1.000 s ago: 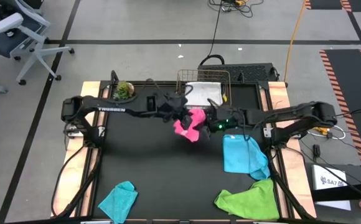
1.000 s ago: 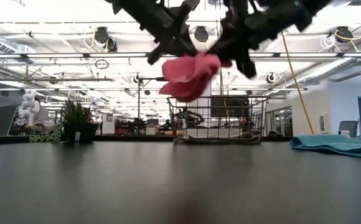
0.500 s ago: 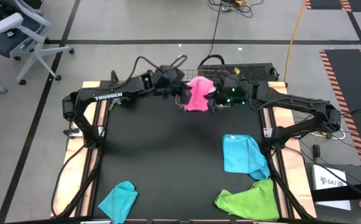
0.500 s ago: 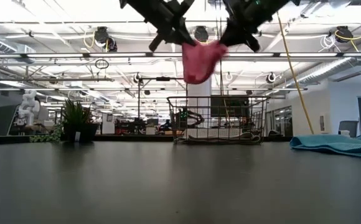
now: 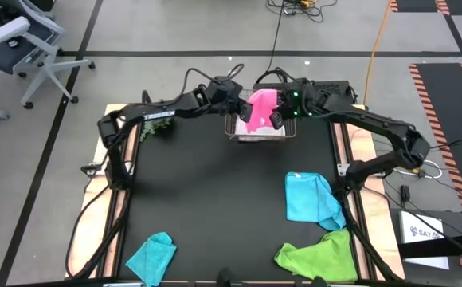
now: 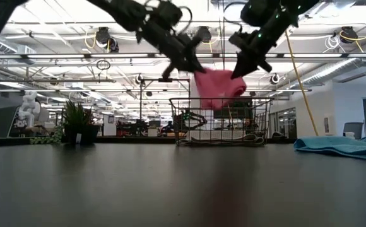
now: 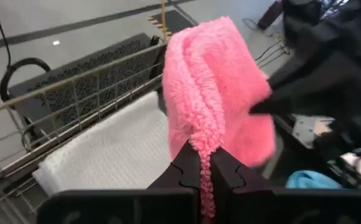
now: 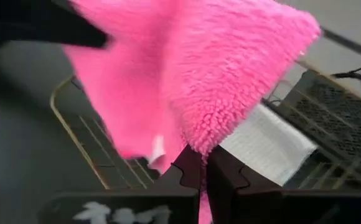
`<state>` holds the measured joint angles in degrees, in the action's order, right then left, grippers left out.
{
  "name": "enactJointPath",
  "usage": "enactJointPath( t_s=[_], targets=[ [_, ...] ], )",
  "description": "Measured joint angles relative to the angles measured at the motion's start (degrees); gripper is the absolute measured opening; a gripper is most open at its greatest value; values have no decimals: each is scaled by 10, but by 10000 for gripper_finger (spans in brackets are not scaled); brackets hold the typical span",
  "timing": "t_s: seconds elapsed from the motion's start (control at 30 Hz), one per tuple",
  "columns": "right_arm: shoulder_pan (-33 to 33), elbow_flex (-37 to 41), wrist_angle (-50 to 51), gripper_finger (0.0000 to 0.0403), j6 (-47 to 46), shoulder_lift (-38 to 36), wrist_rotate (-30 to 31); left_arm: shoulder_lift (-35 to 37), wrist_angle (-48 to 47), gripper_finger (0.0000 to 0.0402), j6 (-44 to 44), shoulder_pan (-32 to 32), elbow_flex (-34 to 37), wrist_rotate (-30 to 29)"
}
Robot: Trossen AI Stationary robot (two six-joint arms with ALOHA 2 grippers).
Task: Fold microfiber towels
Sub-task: Put the pink towel into the wire basket
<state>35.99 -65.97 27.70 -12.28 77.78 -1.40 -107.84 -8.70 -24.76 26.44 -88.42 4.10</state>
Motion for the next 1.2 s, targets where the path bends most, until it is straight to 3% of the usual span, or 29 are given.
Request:
enactJointPath(
  t_s=[0.4,0.97,1.2],
  targets=[
    [19,77,-58,0,17,102,-4,-62,12,6,-24,28,0,35],
    [56,105,-77,0,21,99,-20,-107,0,19,-22,36,0,51],
    [57,105,-77,31,34,99,-34,-107,59,42,2,36,0,49]
  ],
)
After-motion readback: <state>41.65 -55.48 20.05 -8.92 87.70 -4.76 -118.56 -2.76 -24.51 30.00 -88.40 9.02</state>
